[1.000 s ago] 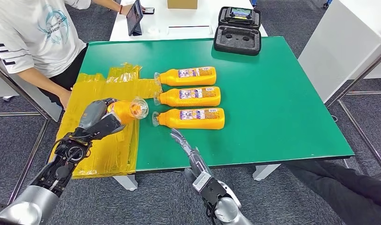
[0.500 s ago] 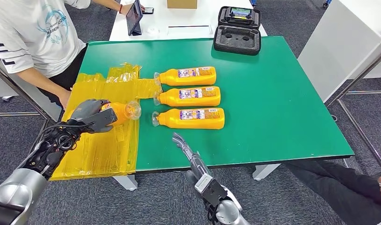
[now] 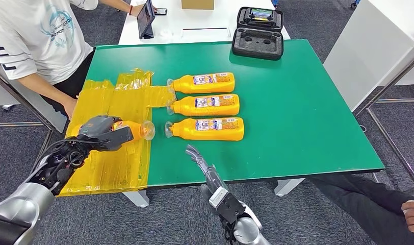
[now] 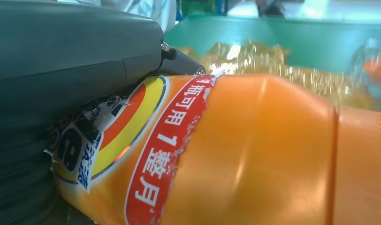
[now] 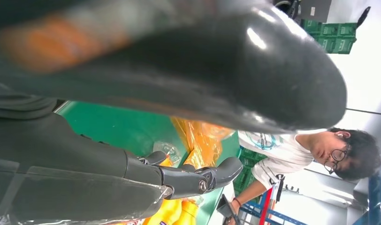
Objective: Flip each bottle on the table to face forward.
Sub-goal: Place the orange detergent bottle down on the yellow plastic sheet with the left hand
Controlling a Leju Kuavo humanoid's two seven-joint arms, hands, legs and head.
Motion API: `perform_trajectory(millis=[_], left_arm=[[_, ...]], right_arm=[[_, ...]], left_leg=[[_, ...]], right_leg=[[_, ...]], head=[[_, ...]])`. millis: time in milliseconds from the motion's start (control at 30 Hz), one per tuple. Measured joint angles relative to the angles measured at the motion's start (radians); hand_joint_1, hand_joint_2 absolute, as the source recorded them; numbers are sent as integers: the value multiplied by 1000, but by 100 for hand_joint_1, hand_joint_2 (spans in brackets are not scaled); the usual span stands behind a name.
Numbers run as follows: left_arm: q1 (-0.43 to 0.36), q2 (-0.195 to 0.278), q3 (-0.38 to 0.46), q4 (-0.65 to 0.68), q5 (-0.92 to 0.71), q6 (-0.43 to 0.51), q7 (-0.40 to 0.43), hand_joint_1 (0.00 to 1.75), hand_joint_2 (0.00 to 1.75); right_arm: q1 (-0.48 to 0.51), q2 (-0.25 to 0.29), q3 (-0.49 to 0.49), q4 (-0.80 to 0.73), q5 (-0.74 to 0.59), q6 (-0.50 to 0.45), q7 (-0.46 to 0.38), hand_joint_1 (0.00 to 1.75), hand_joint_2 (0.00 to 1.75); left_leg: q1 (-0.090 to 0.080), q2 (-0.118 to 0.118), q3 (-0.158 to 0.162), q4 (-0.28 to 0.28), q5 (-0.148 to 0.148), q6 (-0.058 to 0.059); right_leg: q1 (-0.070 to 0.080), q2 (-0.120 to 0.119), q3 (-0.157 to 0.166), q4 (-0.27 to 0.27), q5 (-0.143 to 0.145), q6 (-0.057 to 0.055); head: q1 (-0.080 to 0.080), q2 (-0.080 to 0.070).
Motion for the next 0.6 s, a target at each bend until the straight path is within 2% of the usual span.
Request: perform_trajectory(millis=[367,500,600], left_arm=[[-7,-10,-28,53,-62,-78,-19,161,175],[-14,-9,-36,63,-69,-95,-23,149,175],[-18,-8,-41,70,-74,-108,-25,149,175]], right_arm=[[-22,-2,-4,1,3,0,6,0,0],[-25,-3,-4,5,3,0,6,0,0],[-29,-2,-4,8,4,0,6,0,0]], left_leg=[[0,0,0,0,0,0],[0,0,1,0,0,0],[0,0,2,0,0,0]], right_leg=[[0,0,1,0,0,0],[0,0,1,0,0,0],[0,0,2,0,0,0]], head=[[0,0],[0,0],[0,0]])
